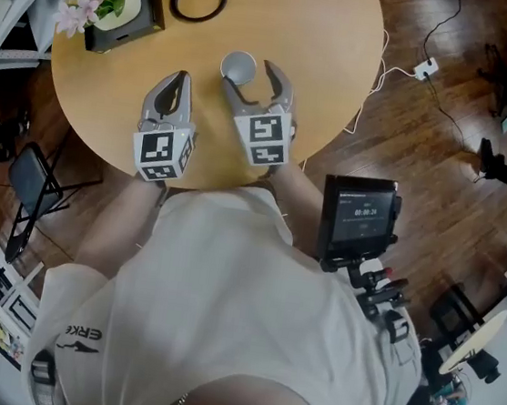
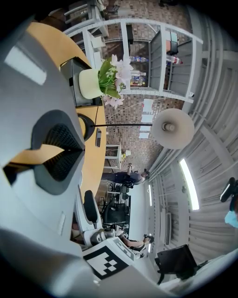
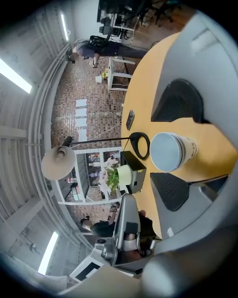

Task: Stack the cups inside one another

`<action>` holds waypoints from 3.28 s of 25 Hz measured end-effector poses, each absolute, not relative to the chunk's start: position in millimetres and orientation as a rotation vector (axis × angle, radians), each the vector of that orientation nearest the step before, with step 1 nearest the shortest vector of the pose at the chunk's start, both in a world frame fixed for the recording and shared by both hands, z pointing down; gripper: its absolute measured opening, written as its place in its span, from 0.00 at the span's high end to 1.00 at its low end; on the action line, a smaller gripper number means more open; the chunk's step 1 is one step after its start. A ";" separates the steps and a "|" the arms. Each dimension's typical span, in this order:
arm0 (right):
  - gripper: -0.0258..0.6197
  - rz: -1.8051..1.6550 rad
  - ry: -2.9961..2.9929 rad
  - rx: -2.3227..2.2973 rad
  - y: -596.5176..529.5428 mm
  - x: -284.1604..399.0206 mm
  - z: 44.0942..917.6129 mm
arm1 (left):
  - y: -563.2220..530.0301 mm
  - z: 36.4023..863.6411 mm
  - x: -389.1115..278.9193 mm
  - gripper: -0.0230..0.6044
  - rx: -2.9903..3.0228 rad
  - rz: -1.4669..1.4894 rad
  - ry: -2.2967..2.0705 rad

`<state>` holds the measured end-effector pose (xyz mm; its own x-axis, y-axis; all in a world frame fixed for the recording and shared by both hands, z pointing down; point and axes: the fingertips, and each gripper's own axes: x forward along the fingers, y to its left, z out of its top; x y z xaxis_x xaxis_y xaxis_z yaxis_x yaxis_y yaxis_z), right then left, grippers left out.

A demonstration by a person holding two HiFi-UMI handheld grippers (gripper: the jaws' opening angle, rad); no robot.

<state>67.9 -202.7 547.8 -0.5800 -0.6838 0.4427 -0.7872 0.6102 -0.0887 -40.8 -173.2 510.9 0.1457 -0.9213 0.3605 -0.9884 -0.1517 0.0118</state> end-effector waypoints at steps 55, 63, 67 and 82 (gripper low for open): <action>0.94 0.173 -2.619 1.658 141.2 67.7 325.7 | 145.5 354.3 -82.9 0.96 2.445 -0.023 -1.830; 0.94 0.242 -2.648 1.652 143.6 67.6 325.3 | 150.9 336.5 -84.5 0.96 2.439 -0.104 -1.856; 0.94 0.271 -2.636 1.695 148.8 70.9 319.7 | 152.9 325.1 -84.0 0.96 2.484 -0.130 -1.834; 0.94 0.254 -2.635 1.701 153.4 62.8 315.5 | 153.5 318.6 -88.9 0.96 2.514 -0.151 -1.805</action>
<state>62.8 153.4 315.5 -0.4153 -0.9059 0.0829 -0.9050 0.4023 -0.1382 -88.9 153.5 318.6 0.3168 -0.9469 -0.0540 -0.9428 -0.3206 0.0913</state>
